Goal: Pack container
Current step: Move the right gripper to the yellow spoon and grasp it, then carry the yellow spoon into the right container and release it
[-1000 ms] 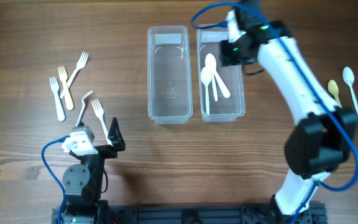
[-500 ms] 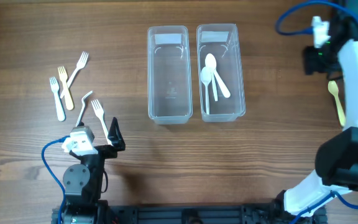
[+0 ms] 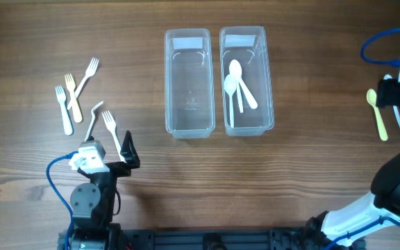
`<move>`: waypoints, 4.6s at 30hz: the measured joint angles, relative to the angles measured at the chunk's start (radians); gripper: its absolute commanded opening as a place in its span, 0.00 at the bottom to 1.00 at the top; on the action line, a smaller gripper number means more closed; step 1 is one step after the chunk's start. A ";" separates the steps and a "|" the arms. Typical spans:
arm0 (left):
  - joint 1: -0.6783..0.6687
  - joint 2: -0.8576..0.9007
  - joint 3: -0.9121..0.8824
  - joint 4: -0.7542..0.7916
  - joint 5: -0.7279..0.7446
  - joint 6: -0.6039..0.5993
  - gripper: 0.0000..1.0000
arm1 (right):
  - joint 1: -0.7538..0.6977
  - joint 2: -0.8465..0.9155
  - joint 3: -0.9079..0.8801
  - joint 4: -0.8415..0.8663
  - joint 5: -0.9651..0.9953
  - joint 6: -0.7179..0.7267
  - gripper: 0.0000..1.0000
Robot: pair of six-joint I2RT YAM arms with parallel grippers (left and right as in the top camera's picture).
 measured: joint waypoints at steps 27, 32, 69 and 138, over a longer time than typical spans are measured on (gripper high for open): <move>0.000 0.000 0.000 0.000 0.000 0.000 1.00 | -0.032 0.172 -0.191 0.290 -0.101 -0.089 0.59; 0.000 0.000 0.000 0.000 0.000 0.000 1.00 | -0.031 0.176 -0.191 0.306 -0.117 -0.081 0.50; 0.000 0.000 0.000 0.000 0.000 0.000 1.00 | 0.103 0.195 -0.160 0.299 -0.125 0.000 0.05; 0.000 0.000 0.000 0.000 0.000 0.000 1.00 | 0.899 0.143 0.079 0.276 -0.168 0.438 0.64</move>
